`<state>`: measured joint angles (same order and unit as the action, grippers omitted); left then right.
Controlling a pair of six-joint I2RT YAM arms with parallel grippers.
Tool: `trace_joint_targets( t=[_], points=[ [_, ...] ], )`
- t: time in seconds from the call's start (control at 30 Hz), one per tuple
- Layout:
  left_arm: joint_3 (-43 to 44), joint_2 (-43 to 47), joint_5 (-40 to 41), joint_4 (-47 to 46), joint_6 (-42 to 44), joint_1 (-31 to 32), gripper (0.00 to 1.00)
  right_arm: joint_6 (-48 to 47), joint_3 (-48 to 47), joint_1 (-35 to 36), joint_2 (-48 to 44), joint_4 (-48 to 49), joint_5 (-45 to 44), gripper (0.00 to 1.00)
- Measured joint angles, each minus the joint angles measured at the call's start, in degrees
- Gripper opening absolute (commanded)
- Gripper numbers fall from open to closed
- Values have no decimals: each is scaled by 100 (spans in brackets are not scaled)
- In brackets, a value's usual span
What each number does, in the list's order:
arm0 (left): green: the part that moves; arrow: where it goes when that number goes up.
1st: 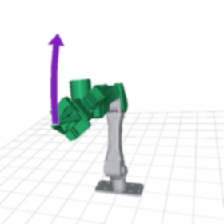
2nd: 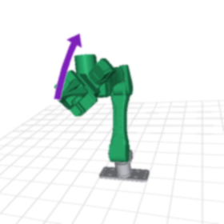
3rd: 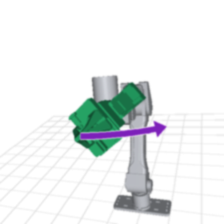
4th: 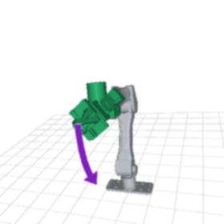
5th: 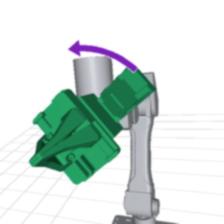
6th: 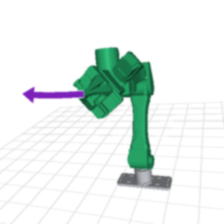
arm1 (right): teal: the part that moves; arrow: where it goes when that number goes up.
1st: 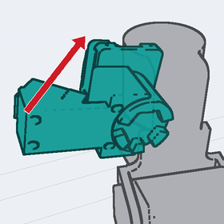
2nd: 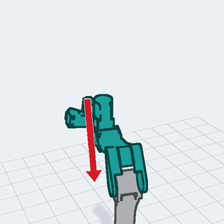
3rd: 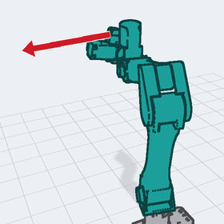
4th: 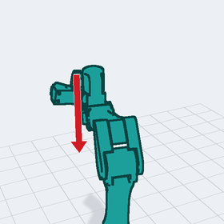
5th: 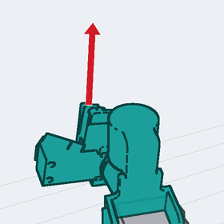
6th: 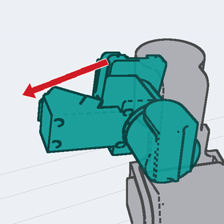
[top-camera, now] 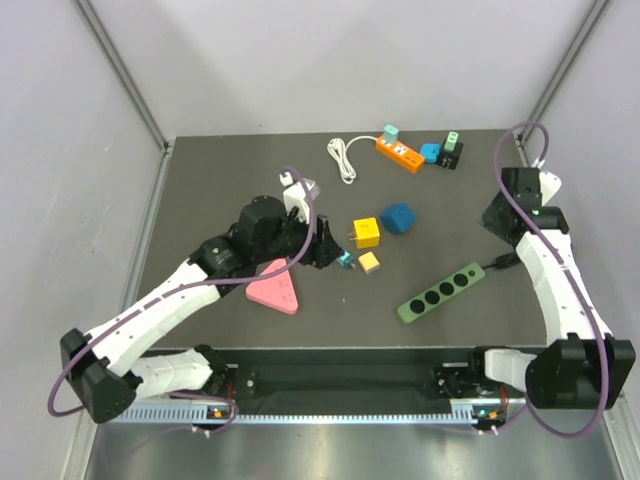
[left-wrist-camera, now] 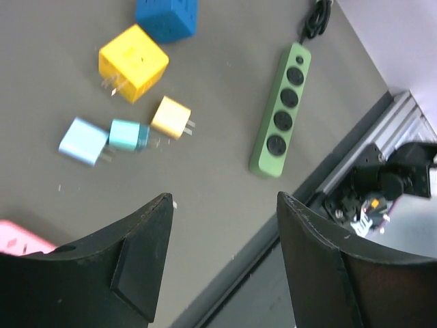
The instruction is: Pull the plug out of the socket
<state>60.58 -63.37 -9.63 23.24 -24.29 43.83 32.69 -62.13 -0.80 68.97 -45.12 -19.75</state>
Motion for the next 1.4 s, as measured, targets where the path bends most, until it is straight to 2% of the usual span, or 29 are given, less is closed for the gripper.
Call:
trace_joint_targets(
  t=[0.07, 0.1, 0.27, 0.4, 0.47, 0.57, 0.73, 0.93, 1.13, 1.4],
  points=[
    [17, -229, 0, -302, -2, -9, 66, -17, -271, 72, -55, 85, -55, 57],
    [31, -354, -2, -444, -4, -15, 66, -37, -369, 111, -52, 188, -52, 63],
    [363, -1117, -66, -1150, -4, -76, 66, -409, -643, 155, 466, 1126, 293, 68],
    [876, -1812, -219, -1648, -2, -238, 65, -809, -1191, 184, 1620, 1882, 872, 76],
    [1180, -2168, -323, -1845, -2, -358, 64, -1064, -1982, 192, 2566, 2039, 1069, 88],
    [1676, -2730, -492, -2109, 20, -586, 64, -1266, -2916, 212, 3504, 2072, 1130, 98],
    [2568, -3738, -671, -2610, 179, -822, 64, -1534, -4487, 254, 4819, 2020, 1005, 100],
    [3508, -4846, -863, -3154, 527, -901, 63, -1674, -5571, 319, 5807, 1969, 804, 100],
    [3622, -5355, -911, -3672, 758, -977, 62, -1725, -6179, 354, 6537, 1899, 529, 100],
    [3281, -5466, -966, -4186, 772, -1180, 61, -1499, -6214, 363, 6926, 1764, 157, 98]
  ],
)
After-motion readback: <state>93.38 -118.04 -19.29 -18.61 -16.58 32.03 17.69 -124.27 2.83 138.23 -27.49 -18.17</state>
